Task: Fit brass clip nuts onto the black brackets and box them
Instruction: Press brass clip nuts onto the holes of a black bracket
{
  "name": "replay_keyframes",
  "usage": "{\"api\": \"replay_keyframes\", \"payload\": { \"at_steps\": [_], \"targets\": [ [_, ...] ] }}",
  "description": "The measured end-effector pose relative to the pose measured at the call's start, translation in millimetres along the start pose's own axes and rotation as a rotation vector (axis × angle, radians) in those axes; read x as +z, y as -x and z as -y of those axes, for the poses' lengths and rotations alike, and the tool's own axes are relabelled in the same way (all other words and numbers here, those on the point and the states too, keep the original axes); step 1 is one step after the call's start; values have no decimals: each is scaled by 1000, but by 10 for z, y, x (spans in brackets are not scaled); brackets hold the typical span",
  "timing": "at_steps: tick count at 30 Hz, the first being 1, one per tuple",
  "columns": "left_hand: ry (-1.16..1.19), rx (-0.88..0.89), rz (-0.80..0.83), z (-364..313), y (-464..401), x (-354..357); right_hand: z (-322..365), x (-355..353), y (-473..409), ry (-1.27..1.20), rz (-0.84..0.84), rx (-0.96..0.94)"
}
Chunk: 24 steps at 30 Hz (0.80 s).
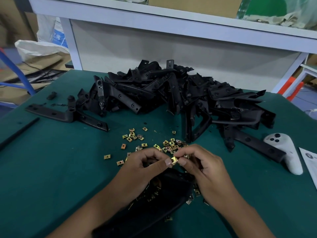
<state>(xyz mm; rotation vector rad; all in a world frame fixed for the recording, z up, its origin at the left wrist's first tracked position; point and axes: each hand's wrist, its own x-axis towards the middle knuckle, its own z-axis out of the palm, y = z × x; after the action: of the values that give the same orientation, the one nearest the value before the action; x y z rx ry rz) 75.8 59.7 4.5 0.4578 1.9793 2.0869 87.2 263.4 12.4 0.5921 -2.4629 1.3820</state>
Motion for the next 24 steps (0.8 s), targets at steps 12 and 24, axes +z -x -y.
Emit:
{"api": "replay_keyframes", "payload": {
  "at_steps": [12,24],
  "targets": [
    [141,-51,51,1,-1,-13,-49,45,7,-180,46,37],
    [336,-192,118,-10,17,-18,-101,34,24,71,-45,-242]
  ]
}}
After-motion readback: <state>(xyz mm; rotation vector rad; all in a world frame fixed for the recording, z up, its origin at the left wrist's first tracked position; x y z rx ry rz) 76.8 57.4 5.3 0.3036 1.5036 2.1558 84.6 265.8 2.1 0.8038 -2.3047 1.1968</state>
